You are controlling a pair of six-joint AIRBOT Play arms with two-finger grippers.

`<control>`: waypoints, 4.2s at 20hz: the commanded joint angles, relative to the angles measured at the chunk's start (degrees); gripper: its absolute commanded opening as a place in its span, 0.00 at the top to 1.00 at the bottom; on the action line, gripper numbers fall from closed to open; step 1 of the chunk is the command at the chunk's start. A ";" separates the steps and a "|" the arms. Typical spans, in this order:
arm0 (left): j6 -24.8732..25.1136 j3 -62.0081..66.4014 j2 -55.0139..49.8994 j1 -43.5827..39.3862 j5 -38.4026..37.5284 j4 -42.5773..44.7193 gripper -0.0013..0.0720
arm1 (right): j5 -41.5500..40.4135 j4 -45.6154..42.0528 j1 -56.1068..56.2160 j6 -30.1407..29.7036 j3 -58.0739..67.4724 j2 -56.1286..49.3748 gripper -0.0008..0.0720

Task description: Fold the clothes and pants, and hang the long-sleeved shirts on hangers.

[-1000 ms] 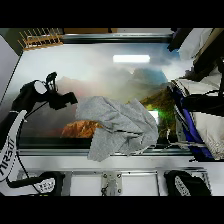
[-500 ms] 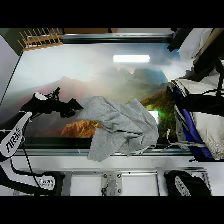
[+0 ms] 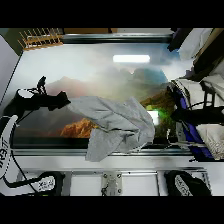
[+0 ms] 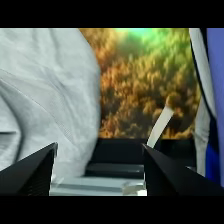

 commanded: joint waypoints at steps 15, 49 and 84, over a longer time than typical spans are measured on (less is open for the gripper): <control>0.13 -0.13 4.46 0.44 -0.37 4.90 0.97 | -22.45 24.28 11.93 -10.84 -12.09 -28.26 0.58; 1.77 13.97 20.83 1.46 8.61 5.14 0.97 | -6.95 6.82 10.93 0.68 35.19 -16.81 0.96; -9.11 -14.99 3.63 7.48 4.76 7.48 0.14 | -5.35 6.21 12.02 -0.98 25.40 -15.96 0.39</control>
